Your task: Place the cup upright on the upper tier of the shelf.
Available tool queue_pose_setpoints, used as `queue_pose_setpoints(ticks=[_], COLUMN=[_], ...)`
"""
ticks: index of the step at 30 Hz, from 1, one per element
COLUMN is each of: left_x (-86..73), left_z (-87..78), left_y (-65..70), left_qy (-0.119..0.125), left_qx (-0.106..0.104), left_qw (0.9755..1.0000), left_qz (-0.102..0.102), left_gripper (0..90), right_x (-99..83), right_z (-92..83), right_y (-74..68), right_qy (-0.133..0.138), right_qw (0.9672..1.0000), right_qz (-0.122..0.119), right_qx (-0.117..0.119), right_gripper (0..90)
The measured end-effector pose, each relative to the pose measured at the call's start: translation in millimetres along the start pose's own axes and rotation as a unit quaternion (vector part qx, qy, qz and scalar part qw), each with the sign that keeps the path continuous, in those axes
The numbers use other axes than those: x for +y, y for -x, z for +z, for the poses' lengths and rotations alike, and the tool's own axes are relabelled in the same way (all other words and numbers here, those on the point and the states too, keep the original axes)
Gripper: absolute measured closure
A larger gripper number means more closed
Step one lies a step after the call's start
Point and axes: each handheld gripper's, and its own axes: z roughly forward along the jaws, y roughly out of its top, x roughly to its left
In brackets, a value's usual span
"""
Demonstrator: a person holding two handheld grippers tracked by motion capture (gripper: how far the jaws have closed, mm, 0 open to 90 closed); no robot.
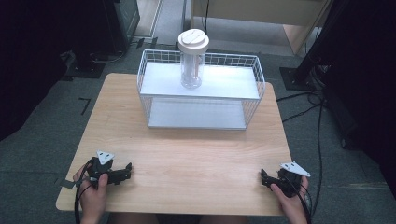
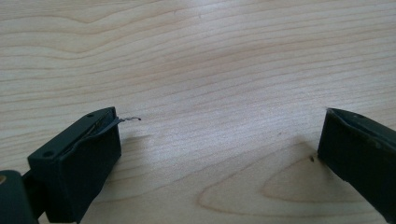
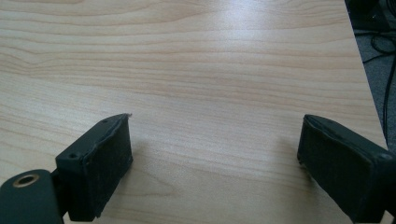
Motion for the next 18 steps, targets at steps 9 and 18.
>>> queue_pose_setpoints(ticks=[9, 18], left_x=[0.0, 0.0], left_z=[0.0, 0.0], left_y=[0.0, 0.0], left_qy=[0.000, 0.000], left_qx=[0.000, 0.000], left_qw=[1.0000, 1.0000], left_qz=[0.000, 0.000], left_gripper=[0.0, 0.0], right_x=[0.0, 0.1], right_z=[0.0, 0.1], right_y=[-0.3, -0.1], right_qy=[-0.001, 0.000], right_qw=[1.0000, 1.0000], right_qz=[-0.002, -0.003], right_qx=[0.003, 0.002], right_gripper=[10.0, 10.0])
